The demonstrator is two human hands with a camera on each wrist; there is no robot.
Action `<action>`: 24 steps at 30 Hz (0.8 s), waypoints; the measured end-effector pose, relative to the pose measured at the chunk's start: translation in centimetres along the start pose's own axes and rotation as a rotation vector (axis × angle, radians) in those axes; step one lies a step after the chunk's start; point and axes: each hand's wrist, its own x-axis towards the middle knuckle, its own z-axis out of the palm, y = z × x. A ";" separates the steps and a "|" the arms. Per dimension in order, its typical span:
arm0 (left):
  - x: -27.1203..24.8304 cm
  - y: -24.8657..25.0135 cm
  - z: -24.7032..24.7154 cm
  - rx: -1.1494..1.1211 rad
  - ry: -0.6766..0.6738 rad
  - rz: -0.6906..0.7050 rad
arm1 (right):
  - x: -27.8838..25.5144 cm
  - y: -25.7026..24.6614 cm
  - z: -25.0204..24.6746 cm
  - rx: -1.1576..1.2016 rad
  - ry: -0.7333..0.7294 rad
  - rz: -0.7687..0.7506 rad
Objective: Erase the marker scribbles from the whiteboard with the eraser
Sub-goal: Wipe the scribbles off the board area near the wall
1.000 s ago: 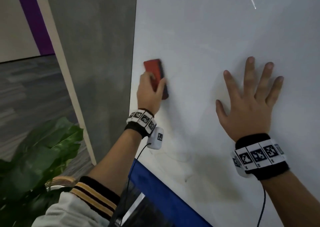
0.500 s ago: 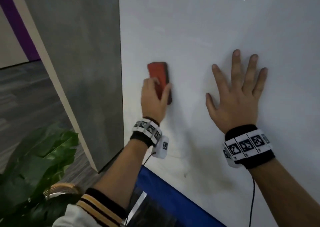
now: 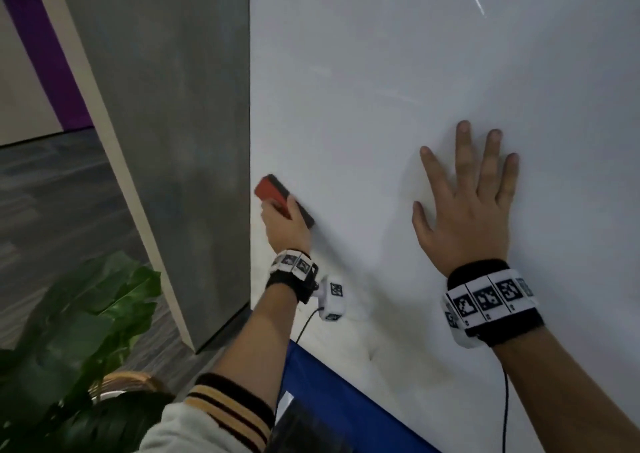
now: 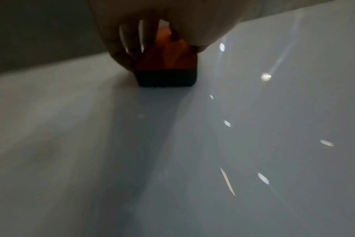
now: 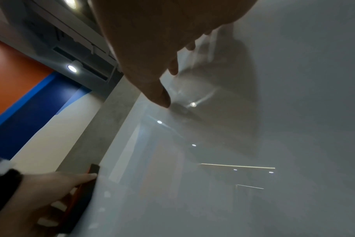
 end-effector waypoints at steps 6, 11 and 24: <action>-8.8 -0.1 -0.3 0.181 -0.293 0.581 | -0.3 -0.4 0.1 0.004 -0.005 0.007; 2.3 -2.9 -2.4 0.179 -0.101 0.115 | -0.4 0.0 0.2 0.013 -0.024 -0.004; -6.7 -4.0 -1.1 0.229 -0.457 0.632 | -0.7 -0.7 1.2 0.034 -0.002 0.004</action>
